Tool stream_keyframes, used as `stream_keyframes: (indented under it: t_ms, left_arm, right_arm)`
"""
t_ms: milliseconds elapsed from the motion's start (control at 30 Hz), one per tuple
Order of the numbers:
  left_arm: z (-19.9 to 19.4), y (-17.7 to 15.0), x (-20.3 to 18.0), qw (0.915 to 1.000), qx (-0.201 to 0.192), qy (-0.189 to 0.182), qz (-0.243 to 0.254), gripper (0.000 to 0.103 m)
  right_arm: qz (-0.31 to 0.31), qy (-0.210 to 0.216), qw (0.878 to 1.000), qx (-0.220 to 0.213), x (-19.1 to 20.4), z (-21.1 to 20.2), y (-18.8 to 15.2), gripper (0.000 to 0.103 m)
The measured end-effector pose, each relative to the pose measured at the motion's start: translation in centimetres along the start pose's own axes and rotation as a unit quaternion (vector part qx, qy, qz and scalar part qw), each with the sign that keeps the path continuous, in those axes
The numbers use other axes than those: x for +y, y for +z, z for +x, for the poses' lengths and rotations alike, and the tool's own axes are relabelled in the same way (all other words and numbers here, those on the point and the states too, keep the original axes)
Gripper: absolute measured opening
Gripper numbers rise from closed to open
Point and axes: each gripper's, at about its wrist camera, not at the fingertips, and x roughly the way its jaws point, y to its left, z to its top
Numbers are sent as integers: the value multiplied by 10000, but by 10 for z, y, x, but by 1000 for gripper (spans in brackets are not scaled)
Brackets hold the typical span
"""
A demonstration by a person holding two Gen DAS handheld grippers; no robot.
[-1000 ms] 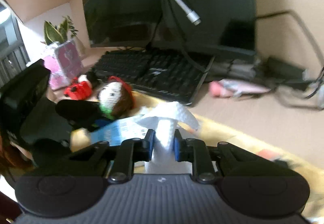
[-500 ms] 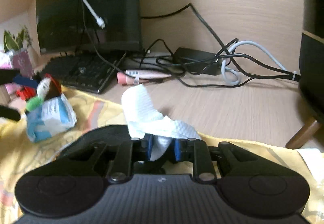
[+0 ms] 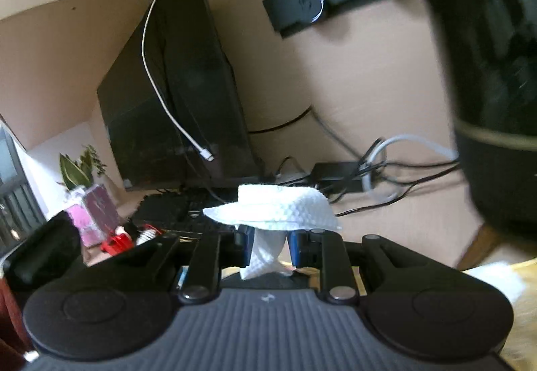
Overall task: Organize soft objects
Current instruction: 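Wipe the black-and-blue pad with the tissue in the right gripper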
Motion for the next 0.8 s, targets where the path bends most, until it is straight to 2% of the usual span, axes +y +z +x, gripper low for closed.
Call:
stream_keyframes:
  t_ms: [133,200,333,400,600,667,733,800]
  left_arm:
    - [23,3,2,9994,213,251,84,103]
    - [30,1,3,9989,267,364,104,103]
    - [32,-2,6,9994,167,306,54,103]
    - [32,-5,8,9996,83,277,23,103]
    - [30,-11,9,9994,69,270,217,103]
    - [28,-10,9,9994,44,238,251,103]
    - [24,-7,9,9992,6,205,339,103]
    - [22,-8,9,9993,-13,185,338,103]
  right_arm:
    - [-135,-144,9985,509,0,13,-17,25]
    - [-227,-232,9963,797,2,26,-28,39]
    - [-772,-375,9894,1171,18,56,-30,51]
    - [-1018,-410,9853,1306,26,71,-26,61]
    - [-1212,-127,9761,1802,36,118,-31,70]
    - [-1240,-165,9744,1870,35,123,-38,69]
    - [-1370,-231,9738,1801,35,122,-41,60]
    - [-1504,-394,9745,1618,36,117,-40,40]
